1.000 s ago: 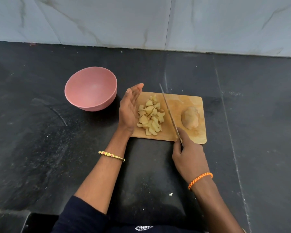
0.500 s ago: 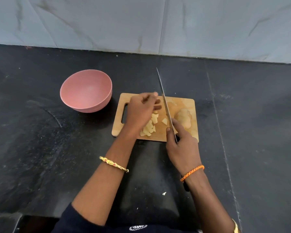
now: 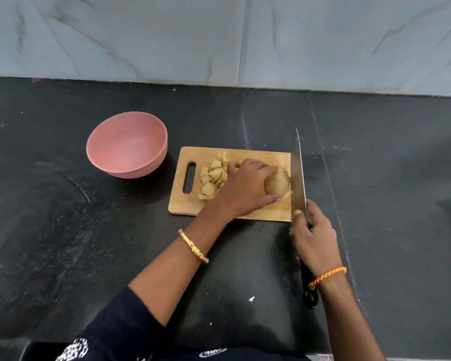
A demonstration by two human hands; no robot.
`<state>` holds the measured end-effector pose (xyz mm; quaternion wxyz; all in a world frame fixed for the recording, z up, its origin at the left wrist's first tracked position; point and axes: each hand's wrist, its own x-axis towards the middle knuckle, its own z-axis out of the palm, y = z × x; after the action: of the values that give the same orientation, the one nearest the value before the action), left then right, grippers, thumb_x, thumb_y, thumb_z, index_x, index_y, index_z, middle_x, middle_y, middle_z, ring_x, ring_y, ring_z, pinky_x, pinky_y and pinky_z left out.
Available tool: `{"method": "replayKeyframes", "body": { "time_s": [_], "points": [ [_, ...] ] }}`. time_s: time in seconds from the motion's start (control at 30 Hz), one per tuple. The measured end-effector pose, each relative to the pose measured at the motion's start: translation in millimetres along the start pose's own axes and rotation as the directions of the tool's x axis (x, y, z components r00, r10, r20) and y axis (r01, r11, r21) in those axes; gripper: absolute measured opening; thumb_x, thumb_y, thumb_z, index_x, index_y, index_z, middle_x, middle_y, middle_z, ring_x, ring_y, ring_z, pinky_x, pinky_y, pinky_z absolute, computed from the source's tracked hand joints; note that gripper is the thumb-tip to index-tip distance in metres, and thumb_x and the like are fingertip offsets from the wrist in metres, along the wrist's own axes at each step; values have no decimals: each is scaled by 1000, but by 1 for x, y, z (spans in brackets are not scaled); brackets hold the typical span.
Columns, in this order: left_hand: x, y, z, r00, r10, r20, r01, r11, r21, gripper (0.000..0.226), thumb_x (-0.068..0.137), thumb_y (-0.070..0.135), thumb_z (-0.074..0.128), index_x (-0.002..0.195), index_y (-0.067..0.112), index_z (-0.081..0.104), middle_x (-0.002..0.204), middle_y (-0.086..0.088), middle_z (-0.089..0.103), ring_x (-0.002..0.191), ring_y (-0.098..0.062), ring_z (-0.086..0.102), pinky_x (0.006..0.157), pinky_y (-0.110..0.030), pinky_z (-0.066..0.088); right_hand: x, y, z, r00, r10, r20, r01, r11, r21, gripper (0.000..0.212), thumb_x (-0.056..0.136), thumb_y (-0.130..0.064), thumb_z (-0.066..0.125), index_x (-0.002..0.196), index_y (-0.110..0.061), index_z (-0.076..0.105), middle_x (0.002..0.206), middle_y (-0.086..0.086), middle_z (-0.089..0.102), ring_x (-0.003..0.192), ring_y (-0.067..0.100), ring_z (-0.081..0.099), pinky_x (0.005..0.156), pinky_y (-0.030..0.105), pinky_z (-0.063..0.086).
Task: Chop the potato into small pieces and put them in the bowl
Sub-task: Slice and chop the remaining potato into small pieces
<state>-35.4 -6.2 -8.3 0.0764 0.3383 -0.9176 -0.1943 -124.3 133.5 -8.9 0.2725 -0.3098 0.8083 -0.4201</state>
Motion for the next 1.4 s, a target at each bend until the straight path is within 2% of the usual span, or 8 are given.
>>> {"method": "replayKeyframes", "body": {
  "time_s": [0.1, 0.3, 0.63, 0.9, 1.1, 1.23, 1.3, 1.4],
  "points": [
    [14, 2, -1, 996, 16, 86, -15, 1000, -10, 73, 78, 52, 65, 140, 22, 39, 141, 2, 44, 132, -17, 33, 101, -38, 18, 6, 3, -1, 996, 53, 75, -57, 997, 56, 21, 99, -20, 36, 90, -32, 51, 65, 2, 50, 51, 18, 45, 38, 22, 38],
    [8, -15, -12, 996, -78, 48, 79, 997, -9, 75, 71, 53, 72, 133, 24, 45, 133, 3, 50, 126, -17, 38, 98, -38, 22, 16, -4, -3, 963, 46, 265, -66, 996, 67, 20, 100, -26, 36, 89, -32, 52, 64, 4, 43, 44, 14, 38, 34, 18, 33],
    [1, -17, -11, 989, -142, 31, 143, 989, -43, 77, 71, 52, 73, 138, 30, 43, 142, 5, 41, 134, -16, 25, 101, -39, 19, 11, 6, 9, 994, 42, 104, -43, 999, 6, 39, 98, -36, 36, 72, -8, 42, 66, 11, 52, 60, 26, 45, 61, 46, 46],
    [-1, -11, -17, 980, -161, 113, 175, 977, -120, 76, 73, 41, 75, 140, 31, 40, 149, 2, 36, 140, -14, 21, 106, -37, 11, 18, 2, 9, 993, 13, 119, -12, 1000, -10, 43, 100, -36, 35, 71, -6, 44, 65, 16, 59, 54, 24, 47, 57, 44, 46],
    [11, 2, -24, 949, -7, 314, 28, 998, -61, 74, 81, 10, 64, 143, 32, 31, 155, 7, 21, 145, -10, -5, 112, -50, -10, 26, 3, -1, 999, 18, 42, -20, 999, 35, 41, 100, -34, 34, 70, -8, 42, 62, 12, 58, 52, 21, 46, 56, 39, 42],
    [8, 16, -9, 988, -90, 122, 68, 982, 179, 71, 80, 54, 60, 140, 26, 35, 142, 0, 34, 137, -20, 22, 109, -49, 11, 24, 10, -10, 998, 33, 55, -33, 999, -7, 41, 100, -34, 35, 69, -8, 41, 57, 5, 55, 52, 21, 44, 55, 40, 42],
    [7, 17, -5, 997, -61, 37, 52, 977, 208, 63, 81, 54, 60, 135, 26, 44, 133, 3, 42, 127, -18, 33, 103, -43, 18, 22, 14, -12, 997, 37, 62, -36, 999, -20, 42, 99, -34, 36, 70, -5, 40, 60, 11, 54, 55, 25, 44, 56, 42, 42],
    [6, 12, -8, 995, -66, 69, 67, 998, -2, 59, 83, 33, 67, 136, 21, 45, 131, 4, 45, 125, -20, 38, 106, -35, 21, 21, 18, -14, 997, 35, 65, -34, 999, -23, 43, 99, -37, 38, 68, -6, 39, 63, 16, 51, 57, 27, 43, 58, 46, 45]
  ]
}}
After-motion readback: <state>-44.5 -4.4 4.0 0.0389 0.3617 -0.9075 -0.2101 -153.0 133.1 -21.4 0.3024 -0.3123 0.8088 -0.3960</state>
